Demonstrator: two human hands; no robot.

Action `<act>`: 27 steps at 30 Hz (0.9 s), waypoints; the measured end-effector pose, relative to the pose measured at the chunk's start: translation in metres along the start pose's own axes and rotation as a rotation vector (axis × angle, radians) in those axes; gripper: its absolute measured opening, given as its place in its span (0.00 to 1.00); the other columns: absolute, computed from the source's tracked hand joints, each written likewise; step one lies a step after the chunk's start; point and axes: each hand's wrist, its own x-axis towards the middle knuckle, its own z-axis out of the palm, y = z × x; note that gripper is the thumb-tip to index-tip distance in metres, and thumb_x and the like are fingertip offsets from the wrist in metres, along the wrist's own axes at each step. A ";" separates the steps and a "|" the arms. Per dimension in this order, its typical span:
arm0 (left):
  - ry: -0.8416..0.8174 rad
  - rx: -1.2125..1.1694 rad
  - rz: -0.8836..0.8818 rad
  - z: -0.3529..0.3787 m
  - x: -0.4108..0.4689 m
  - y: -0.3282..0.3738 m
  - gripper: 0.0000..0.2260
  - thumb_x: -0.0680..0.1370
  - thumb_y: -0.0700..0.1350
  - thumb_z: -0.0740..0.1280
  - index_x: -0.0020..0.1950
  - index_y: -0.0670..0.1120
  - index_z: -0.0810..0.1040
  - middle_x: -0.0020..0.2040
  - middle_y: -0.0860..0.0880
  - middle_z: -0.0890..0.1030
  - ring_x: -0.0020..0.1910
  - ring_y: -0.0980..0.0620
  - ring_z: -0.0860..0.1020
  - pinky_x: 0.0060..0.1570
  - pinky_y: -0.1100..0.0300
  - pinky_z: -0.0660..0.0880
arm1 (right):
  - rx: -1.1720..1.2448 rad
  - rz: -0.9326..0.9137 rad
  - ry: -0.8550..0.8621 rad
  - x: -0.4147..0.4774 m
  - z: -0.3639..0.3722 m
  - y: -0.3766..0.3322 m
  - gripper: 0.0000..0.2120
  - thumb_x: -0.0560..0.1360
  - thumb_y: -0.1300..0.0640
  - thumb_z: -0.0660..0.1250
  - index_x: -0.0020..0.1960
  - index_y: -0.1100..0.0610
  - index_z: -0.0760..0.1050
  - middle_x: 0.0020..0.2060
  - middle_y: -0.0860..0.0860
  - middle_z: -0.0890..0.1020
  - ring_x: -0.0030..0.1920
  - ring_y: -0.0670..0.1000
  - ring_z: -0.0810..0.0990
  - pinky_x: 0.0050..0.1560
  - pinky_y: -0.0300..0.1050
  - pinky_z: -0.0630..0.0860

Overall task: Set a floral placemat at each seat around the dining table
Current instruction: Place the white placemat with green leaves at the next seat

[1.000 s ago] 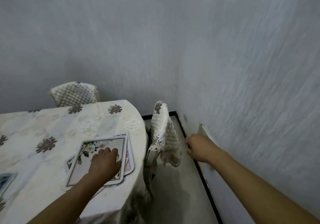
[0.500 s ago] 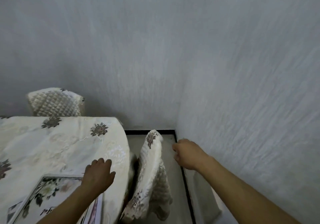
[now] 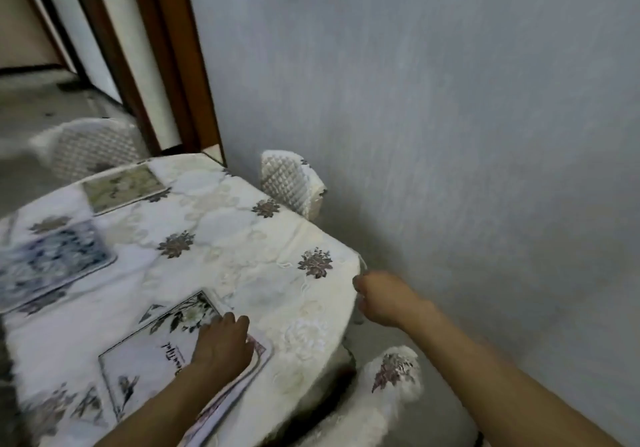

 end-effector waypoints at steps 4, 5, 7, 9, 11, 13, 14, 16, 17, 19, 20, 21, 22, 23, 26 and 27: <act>0.013 -0.066 -0.216 0.008 -0.027 -0.008 0.19 0.78 0.57 0.59 0.65 0.49 0.72 0.62 0.46 0.76 0.61 0.44 0.73 0.57 0.51 0.70 | 0.006 -0.208 -0.017 0.066 -0.013 -0.010 0.13 0.75 0.51 0.63 0.56 0.56 0.74 0.55 0.59 0.78 0.58 0.61 0.76 0.52 0.50 0.73; 0.014 -0.069 -0.273 0.009 -0.034 -0.010 0.18 0.78 0.56 0.59 0.64 0.48 0.72 0.61 0.46 0.77 0.60 0.43 0.73 0.56 0.52 0.70 | -0.004 -0.268 -0.025 0.081 -0.014 -0.018 0.13 0.76 0.51 0.62 0.56 0.56 0.74 0.55 0.59 0.78 0.57 0.61 0.75 0.53 0.50 0.73; 0.013 -0.069 -0.363 0.012 -0.044 -0.015 0.16 0.78 0.55 0.59 0.60 0.47 0.74 0.58 0.46 0.78 0.59 0.43 0.73 0.54 0.52 0.69 | -0.028 -0.364 -0.038 0.104 -0.013 -0.035 0.13 0.77 0.51 0.61 0.57 0.57 0.73 0.54 0.59 0.77 0.57 0.61 0.75 0.52 0.51 0.73; 0.003 -0.070 -0.431 0.017 -0.047 -0.019 0.15 0.78 0.55 0.59 0.59 0.47 0.74 0.58 0.46 0.78 0.59 0.44 0.73 0.56 0.52 0.69 | -0.036 -0.433 -0.036 0.123 -0.008 -0.049 0.13 0.78 0.51 0.61 0.58 0.58 0.72 0.53 0.59 0.76 0.56 0.61 0.75 0.50 0.51 0.72; -0.013 -0.077 -0.465 0.022 -0.045 -0.022 0.15 0.79 0.55 0.59 0.60 0.47 0.74 0.58 0.46 0.78 0.60 0.44 0.73 0.57 0.51 0.69 | -0.035 -0.487 -0.024 0.139 -0.003 -0.058 0.13 0.78 0.51 0.61 0.58 0.58 0.72 0.53 0.58 0.76 0.55 0.61 0.75 0.47 0.50 0.70; 0.003 -0.069 -0.495 0.026 -0.035 -0.024 0.15 0.79 0.54 0.59 0.60 0.47 0.74 0.57 0.46 0.79 0.59 0.44 0.74 0.57 0.51 0.70 | -0.036 -0.540 -0.011 0.154 0.005 -0.059 0.13 0.78 0.51 0.61 0.57 0.58 0.72 0.52 0.58 0.76 0.54 0.61 0.74 0.45 0.50 0.69; 0.009 -0.065 -0.511 0.026 -0.030 -0.022 0.15 0.78 0.54 0.60 0.59 0.47 0.75 0.56 0.46 0.79 0.58 0.43 0.74 0.57 0.51 0.70 | -0.038 -0.564 -0.007 0.161 0.010 -0.057 0.12 0.78 0.51 0.61 0.57 0.58 0.72 0.51 0.58 0.76 0.54 0.61 0.74 0.45 0.50 0.68; 0.015 -0.074 -0.563 0.025 -0.023 -0.015 0.15 0.78 0.54 0.60 0.59 0.47 0.75 0.55 0.46 0.79 0.57 0.43 0.75 0.56 0.51 0.70 | -0.044 -0.600 -0.013 0.176 0.017 -0.050 0.12 0.78 0.51 0.61 0.56 0.58 0.72 0.51 0.58 0.76 0.54 0.61 0.74 0.44 0.49 0.65; 0.016 -0.075 -0.596 0.025 -0.019 -0.009 0.14 0.78 0.54 0.61 0.58 0.47 0.75 0.55 0.46 0.79 0.57 0.43 0.75 0.55 0.51 0.70 | -0.045 -0.621 -0.022 0.185 0.021 -0.045 0.12 0.78 0.51 0.61 0.56 0.58 0.72 0.51 0.58 0.76 0.54 0.61 0.74 0.44 0.49 0.65; 0.024 -0.081 -0.653 0.026 -0.011 0.003 0.14 0.77 0.54 0.61 0.56 0.47 0.76 0.53 0.46 0.80 0.55 0.43 0.75 0.54 0.50 0.70 | -0.055 -0.677 -0.032 0.202 0.027 -0.033 0.11 0.77 0.51 0.61 0.55 0.58 0.72 0.51 0.58 0.76 0.54 0.61 0.74 0.43 0.49 0.65; 0.024 -0.083 -0.688 0.025 -0.006 0.012 0.13 0.77 0.54 0.62 0.55 0.47 0.76 0.52 0.46 0.80 0.55 0.43 0.76 0.53 0.50 0.71 | -0.061 -0.717 -0.029 0.213 0.029 -0.027 0.11 0.77 0.52 0.61 0.54 0.58 0.72 0.50 0.58 0.76 0.53 0.61 0.74 0.43 0.49 0.64; 0.018 -0.084 -0.723 0.022 -0.004 0.019 0.13 0.77 0.54 0.62 0.55 0.47 0.77 0.51 0.46 0.80 0.54 0.42 0.76 0.52 0.50 0.71 | -0.067 -0.752 -0.024 0.223 0.030 -0.023 0.11 0.77 0.52 0.61 0.54 0.58 0.72 0.50 0.59 0.76 0.53 0.61 0.74 0.43 0.49 0.64; 0.013 -0.091 -0.774 0.019 0.000 0.029 0.13 0.77 0.53 0.63 0.54 0.46 0.77 0.50 0.45 0.80 0.53 0.42 0.76 0.52 0.50 0.72 | -0.071 -0.792 -0.022 0.234 0.030 -0.018 0.11 0.77 0.52 0.61 0.54 0.59 0.72 0.50 0.59 0.76 0.53 0.61 0.74 0.44 0.49 0.65; 0.013 -0.106 -0.827 0.017 0.003 0.039 0.13 0.76 0.53 0.64 0.53 0.46 0.77 0.49 0.45 0.80 0.52 0.41 0.77 0.51 0.50 0.72 | -0.073 -0.829 -0.021 0.246 0.028 -0.012 0.11 0.77 0.52 0.61 0.54 0.59 0.71 0.50 0.59 0.76 0.53 0.62 0.74 0.44 0.49 0.64; 0.090 -0.148 -0.959 0.006 0.003 0.068 0.11 0.74 0.51 0.68 0.47 0.44 0.78 0.43 0.42 0.81 0.45 0.38 0.79 0.45 0.49 0.74 | -0.085 -0.925 -0.015 0.270 0.026 -0.002 0.10 0.77 0.53 0.61 0.53 0.59 0.71 0.50 0.59 0.76 0.52 0.61 0.74 0.44 0.48 0.63; 0.100 -0.152 -1.000 0.004 0.000 0.076 0.10 0.73 0.50 0.69 0.45 0.44 0.78 0.41 0.42 0.81 0.43 0.38 0.79 0.43 0.49 0.74 | -0.098 -0.951 -0.023 0.274 0.027 0.000 0.10 0.77 0.53 0.61 0.53 0.59 0.71 0.49 0.59 0.76 0.52 0.61 0.74 0.43 0.48 0.63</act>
